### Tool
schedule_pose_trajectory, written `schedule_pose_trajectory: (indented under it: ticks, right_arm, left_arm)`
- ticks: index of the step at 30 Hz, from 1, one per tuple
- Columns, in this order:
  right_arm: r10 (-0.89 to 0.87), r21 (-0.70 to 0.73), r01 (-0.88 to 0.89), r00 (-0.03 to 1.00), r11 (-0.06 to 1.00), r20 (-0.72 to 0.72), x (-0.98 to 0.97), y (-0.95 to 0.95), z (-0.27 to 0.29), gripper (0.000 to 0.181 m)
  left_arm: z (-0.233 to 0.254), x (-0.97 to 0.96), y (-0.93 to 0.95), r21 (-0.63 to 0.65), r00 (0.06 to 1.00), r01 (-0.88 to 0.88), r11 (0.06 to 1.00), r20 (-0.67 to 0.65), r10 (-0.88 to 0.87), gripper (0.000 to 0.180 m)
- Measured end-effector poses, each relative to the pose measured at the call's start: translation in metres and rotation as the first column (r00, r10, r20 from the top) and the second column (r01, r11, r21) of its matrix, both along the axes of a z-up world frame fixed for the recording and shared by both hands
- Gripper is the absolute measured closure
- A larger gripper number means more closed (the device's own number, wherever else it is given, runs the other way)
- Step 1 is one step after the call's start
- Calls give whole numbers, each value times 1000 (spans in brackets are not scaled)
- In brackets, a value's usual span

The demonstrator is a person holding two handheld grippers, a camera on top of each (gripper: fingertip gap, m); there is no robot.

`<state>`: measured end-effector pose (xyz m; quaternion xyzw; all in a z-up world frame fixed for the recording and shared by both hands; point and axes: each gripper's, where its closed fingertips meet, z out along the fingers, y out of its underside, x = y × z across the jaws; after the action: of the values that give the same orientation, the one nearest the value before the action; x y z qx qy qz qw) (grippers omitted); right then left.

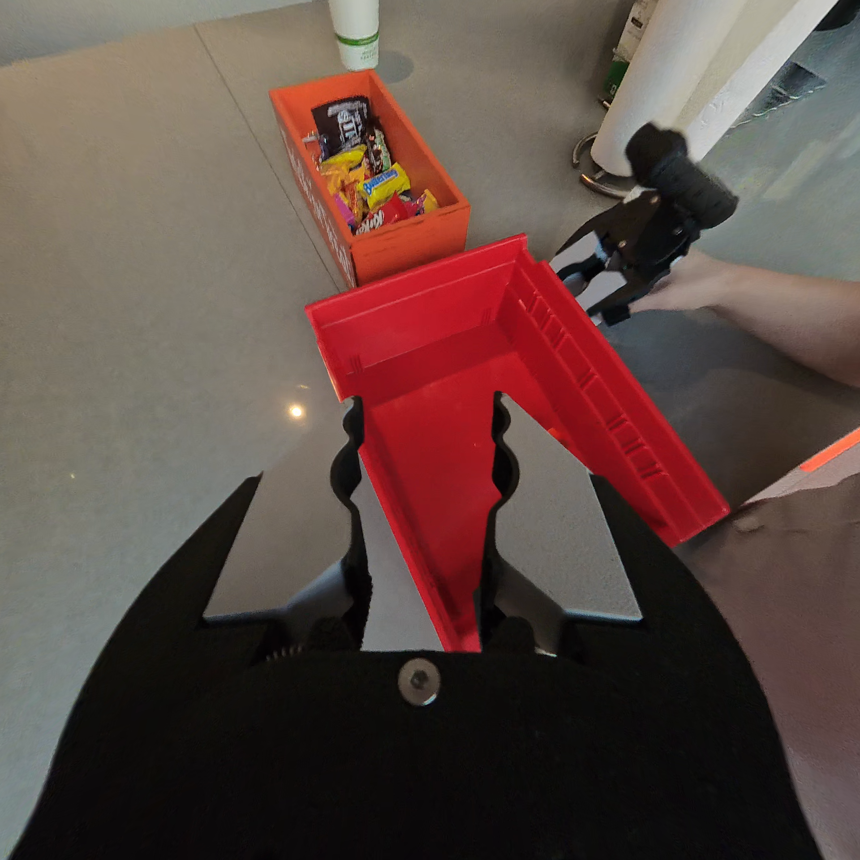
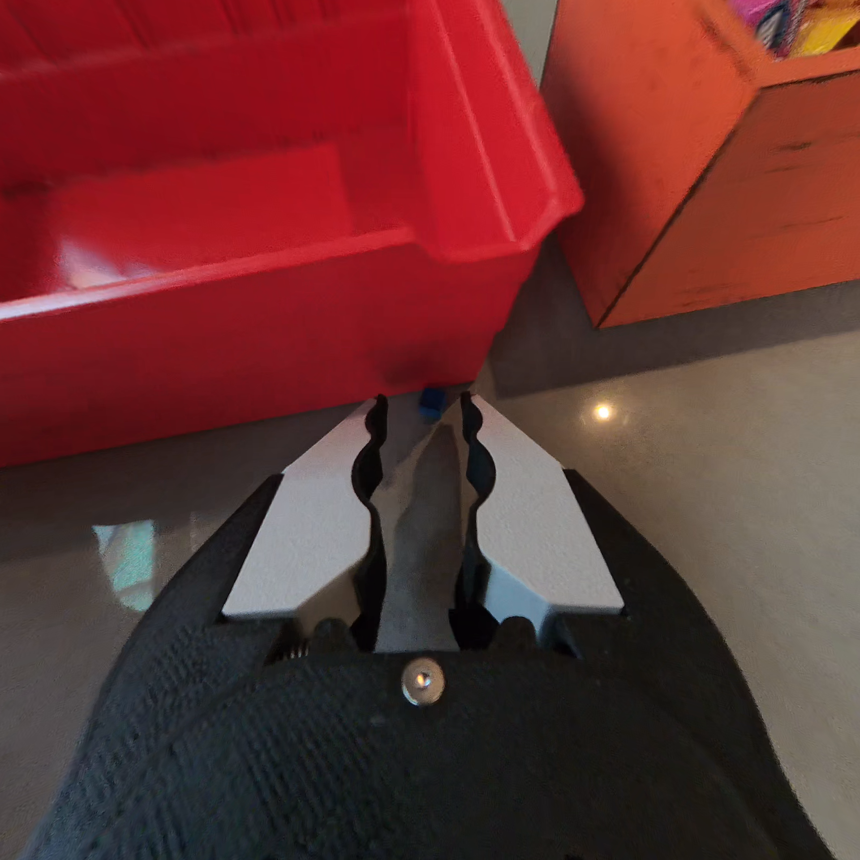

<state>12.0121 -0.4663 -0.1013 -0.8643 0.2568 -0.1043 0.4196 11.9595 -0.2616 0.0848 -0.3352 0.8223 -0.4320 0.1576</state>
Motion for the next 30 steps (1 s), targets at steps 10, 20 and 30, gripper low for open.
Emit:
schedule_pose_trajectory:
  ticks: [10,20,30]
  right_arm:
    - [-52,259,-11,971,966,233,-58,-3,144,173]
    - [65,322,-140,971,936,232,-102,-18,201,138]
    - [-277,402,165,930,901,240,-181,-259,202,143]
  left_arm:
    - [31,-10,-12,3,993,69,998,91,-69,131]
    - [94,-3,-94,-140,952,217,966,249,-178,112]
    - [172,9,-399,-263,717,652,711,518,-466,106]
